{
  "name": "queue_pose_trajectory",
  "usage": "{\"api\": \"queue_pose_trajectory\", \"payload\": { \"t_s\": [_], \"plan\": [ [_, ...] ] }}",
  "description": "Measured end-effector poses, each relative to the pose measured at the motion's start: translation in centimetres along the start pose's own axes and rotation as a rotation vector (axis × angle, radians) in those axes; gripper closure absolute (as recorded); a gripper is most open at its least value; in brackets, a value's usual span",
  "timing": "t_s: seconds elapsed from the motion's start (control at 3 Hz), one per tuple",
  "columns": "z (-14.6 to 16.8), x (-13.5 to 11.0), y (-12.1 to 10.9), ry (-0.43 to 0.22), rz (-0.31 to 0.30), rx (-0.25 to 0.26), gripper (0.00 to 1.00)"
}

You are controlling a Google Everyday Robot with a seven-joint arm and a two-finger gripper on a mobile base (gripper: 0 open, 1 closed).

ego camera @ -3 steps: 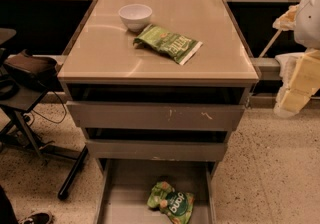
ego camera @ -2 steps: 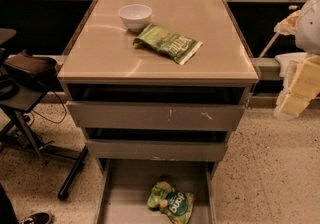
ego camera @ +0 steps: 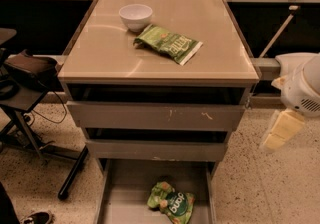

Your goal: Pick green rice chip bag from bottom drawer and place on counter

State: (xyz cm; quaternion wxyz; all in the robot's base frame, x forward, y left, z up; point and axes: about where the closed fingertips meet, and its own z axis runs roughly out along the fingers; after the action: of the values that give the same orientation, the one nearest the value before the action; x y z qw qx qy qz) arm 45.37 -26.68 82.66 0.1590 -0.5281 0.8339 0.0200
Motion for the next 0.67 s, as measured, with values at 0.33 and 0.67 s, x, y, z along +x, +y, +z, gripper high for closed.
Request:
{"api": "queue_pose_trajectory", "payload": {
  "t_s": [0.33, 0.67],
  "plan": [
    [4.43, 2.14, -1.02, 0.017, 0.081, 0.007, 0.0],
    [4.44, 2.14, -1.02, 0.017, 0.081, 0.007, 0.0]
  ]
}}
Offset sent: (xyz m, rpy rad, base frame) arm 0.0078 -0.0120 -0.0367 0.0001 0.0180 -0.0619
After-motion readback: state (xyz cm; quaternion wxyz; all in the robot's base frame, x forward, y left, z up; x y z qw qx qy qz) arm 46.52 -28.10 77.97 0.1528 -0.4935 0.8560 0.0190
